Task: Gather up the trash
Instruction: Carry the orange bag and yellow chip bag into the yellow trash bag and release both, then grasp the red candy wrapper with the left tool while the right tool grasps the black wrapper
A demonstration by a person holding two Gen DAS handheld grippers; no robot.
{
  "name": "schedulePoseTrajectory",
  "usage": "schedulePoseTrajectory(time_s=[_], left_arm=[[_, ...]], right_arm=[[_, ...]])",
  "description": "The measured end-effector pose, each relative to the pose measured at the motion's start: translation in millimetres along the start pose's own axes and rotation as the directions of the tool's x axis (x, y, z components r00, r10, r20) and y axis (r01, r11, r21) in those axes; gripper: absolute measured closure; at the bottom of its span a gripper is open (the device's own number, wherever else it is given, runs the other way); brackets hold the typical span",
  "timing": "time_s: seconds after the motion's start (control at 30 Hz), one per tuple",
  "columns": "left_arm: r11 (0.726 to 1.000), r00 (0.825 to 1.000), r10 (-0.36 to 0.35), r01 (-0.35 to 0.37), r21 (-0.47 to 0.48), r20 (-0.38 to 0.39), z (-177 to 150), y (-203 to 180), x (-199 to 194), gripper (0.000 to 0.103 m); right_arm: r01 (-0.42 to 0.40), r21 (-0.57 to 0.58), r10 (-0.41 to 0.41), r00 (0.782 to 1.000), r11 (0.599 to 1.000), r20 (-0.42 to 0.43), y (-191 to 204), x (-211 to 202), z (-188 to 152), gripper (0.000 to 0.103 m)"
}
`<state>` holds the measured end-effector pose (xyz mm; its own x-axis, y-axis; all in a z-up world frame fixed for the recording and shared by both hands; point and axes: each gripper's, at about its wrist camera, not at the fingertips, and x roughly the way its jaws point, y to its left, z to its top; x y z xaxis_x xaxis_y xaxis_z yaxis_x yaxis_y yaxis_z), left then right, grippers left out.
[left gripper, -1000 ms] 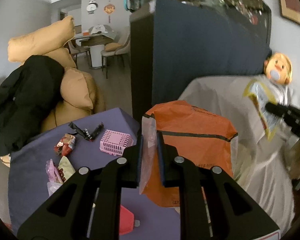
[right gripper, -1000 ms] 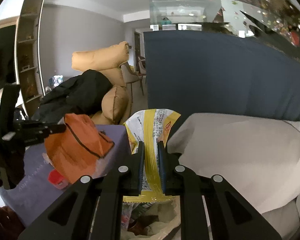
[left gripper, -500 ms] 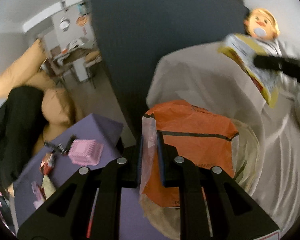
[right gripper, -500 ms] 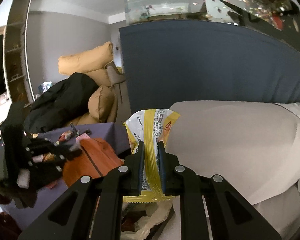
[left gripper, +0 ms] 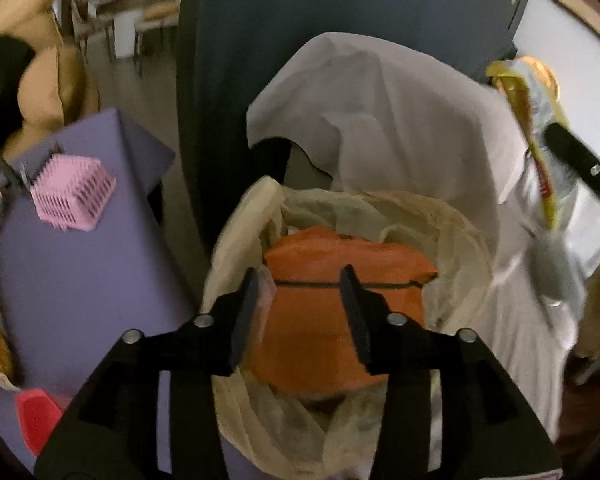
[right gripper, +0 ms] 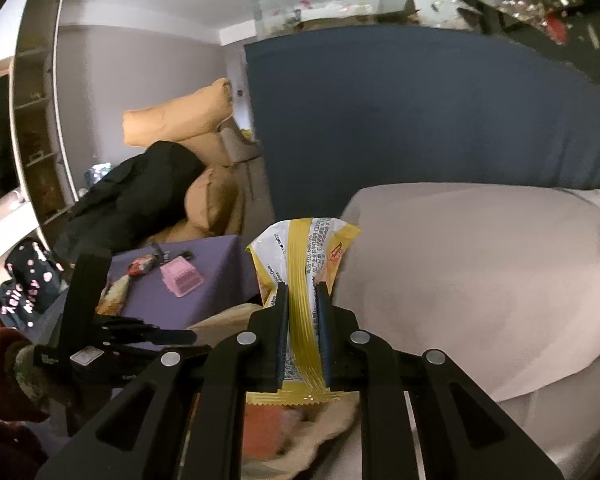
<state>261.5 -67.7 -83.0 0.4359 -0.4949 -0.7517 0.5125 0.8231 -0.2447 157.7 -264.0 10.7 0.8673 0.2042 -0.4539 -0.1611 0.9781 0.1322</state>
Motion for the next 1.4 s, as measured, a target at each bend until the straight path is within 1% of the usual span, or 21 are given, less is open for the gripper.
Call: schedulePoseTrajectory(time_s=[0.07, 0.13, 0.2, 0.23, 0.3, 0.37, 0.47, 0.53, 0.6, 0.73, 0.87, 0.97, 1.03, 1.1, 1.17, 1.23, 1.27, 1.4], left_arm=[[1.000, 1.000, -0.012, 0.012, -0.011, 0.002, -7, 3, -6, 0.061], [0.998, 1.000, -0.015, 0.016, -0.053, 0.020, -10, 10, -18, 0.060], [0.993, 0.999, -0.018, 0.023, -0.114, 0.044, -14, 22, -30, 0.060], [0.990, 0.998, -0.011, 0.018, -0.136, 0.057, -14, 29, -39, 0.059], [0.986, 0.996, 0.019, -0.004, -0.168, 0.091, -19, 41, -57, 0.056], [0.982, 0.991, 0.046, -0.022, -0.188, 0.124, -25, 51, -74, 0.053], [0.971, 0.979, 0.102, -0.060, -0.230, 0.175, -36, 70, -102, 0.049], [0.964, 0.972, 0.139, -0.090, -0.249, 0.189, -44, 82, -116, 0.048], [0.958, 0.968, 0.157, -0.101, -0.267, 0.198, -50, 91, -123, 0.048], [0.946, 0.966, 0.153, -0.083, -0.314, 0.206, -61, 112, -135, 0.048], [0.935, 0.966, 0.155, -0.075, -0.346, 0.209, -68, 126, -137, 0.048], [0.927, 0.962, 0.178, -0.093, -0.363, 0.206, -73, 135, -141, 0.048], [0.921, 0.959, 0.196, -0.108, -0.374, 0.207, -76, 141, -147, 0.048], [0.918, 0.952, 0.213, -0.116, -0.380, 0.221, -81, 145, -154, 0.046], [0.915, 0.942, 0.231, -0.125, -0.384, 0.243, -87, 151, -162, 0.044], [0.908, 0.937, 0.243, -0.128, -0.399, 0.252, -92, 158, -168, 0.044], [0.903, 0.936, 0.245, -0.125, -0.411, 0.254, -94, 162, -171, 0.044], [0.872, 0.927, 0.275, -0.128, -0.472, 0.257, -104, 184, -182, 0.044]], right_arm=[[-0.040, 0.014, 0.041, 0.999, 0.999, -0.015, 9, 12, -1, 0.089], [-0.072, 0.029, 0.073, 0.997, 0.997, -0.038, 18, 26, -4, 0.089], [-0.073, 0.035, 0.075, 0.995, 0.997, -0.069, 25, 40, -10, 0.089], [-0.056, 0.032, 0.059, 0.994, 0.998, -0.088, 30, 50, -15, 0.089], [-0.001, 0.016, 0.003, 0.992, 1.000, -0.130, 39, 72, -28, 0.089], [0.025, 0.033, -0.019, 0.985, 0.999, -0.172, 41, 88, -41, 0.089], [0.021, 0.099, 0.004, 0.968, 0.995, -0.252, 41, 110, -66, 0.089], [0.015, 0.113, 0.019, 0.954, 0.993, -0.298, 46, 121, -81, 0.089], [0.016, 0.102, 0.018, 0.943, 0.995, -0.332, 51, 127, -92, 0.089], [0.038, 0.095, 0.003, 0.920, 0.995, -0.393, 55, 135, -113, 0.089], [0.063, 0.074, -0.027, 0.908, 0.995, -0.419, 55, 135, -120, 0.089], [0.074, 0.043, -0.048, 0.899, 0.996, -0.435, 57, 136, -120, 0.089], [0.069, 0.026, -0.050, 0.896, 0.997, -0.442, 60, 134, -120, 0.086], [0.070, 0.014, -0.056, 0.891, 0.997, -0.450, 60, 131, -119, 0.070], [0.071, 0.003, -0.061, 0.887, 0.998, -0.457, 64, 128, -117, 0.067], [0.080, -0.008, -0.076, 0.890, 0.997, -0.449, 67, 123, -110, 0.062], [0.079, -0.009, -0.075, 0.895, 0.997, -0.440, 69, 120, -106, 0.057], [0.067, -0.018, -0.069, 0.927, 0.998, -0.368, 85, 104, -77, 0.056]])
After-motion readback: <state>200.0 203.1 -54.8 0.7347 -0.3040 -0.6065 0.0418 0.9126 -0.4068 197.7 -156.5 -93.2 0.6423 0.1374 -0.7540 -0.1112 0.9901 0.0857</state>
